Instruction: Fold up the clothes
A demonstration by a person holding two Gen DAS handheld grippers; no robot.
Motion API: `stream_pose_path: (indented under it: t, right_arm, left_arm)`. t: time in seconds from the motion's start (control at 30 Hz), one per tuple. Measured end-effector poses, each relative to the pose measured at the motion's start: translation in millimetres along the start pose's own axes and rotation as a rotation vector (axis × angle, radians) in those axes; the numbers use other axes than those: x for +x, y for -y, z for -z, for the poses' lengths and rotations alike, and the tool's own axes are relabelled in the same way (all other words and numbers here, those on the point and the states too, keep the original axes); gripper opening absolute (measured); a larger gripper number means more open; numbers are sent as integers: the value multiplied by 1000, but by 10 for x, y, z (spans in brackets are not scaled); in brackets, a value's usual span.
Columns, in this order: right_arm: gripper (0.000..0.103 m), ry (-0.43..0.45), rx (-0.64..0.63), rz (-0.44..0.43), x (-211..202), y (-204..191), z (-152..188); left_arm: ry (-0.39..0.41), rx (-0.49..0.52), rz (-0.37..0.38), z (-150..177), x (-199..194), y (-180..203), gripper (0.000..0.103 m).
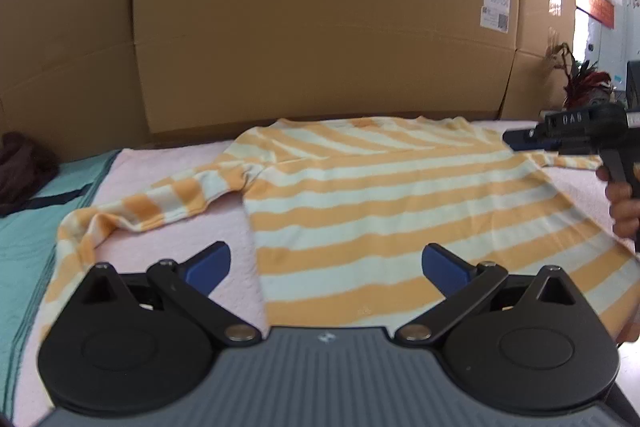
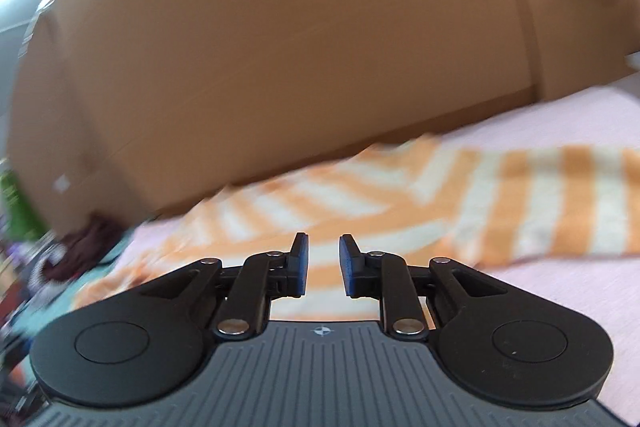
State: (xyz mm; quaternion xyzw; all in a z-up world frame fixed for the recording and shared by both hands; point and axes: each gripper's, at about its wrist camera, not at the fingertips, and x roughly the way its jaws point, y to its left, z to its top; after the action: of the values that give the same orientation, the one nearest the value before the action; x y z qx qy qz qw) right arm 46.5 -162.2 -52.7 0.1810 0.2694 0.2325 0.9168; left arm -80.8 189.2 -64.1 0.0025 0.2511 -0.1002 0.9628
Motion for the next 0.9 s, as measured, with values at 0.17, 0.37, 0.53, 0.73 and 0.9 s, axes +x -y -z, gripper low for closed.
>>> stream_pose_path:
  t: [0.17,0.37,0.53,0.73,0.9]
  right_arm:
    - [19,-132,-7,38,-158,-33,316]
    - [16,-87,-22,184,-932,201,539]
    - [16,-50,-13,107,-1130,127,705]
    - [15,-88,89,-25,-1131,223,861]
    - [11,-71,123,-71,-1185,226,889]
  left_arm:
    - [-61,5,40,124,90,47,90]
    - [-95,123,11,401,-186,209,101]
    - [-22,140,81,388,-387,388,97]
    - [-104,94,98,512,-334,345,93]
    - [-94,94,103,539,-498,357,86]
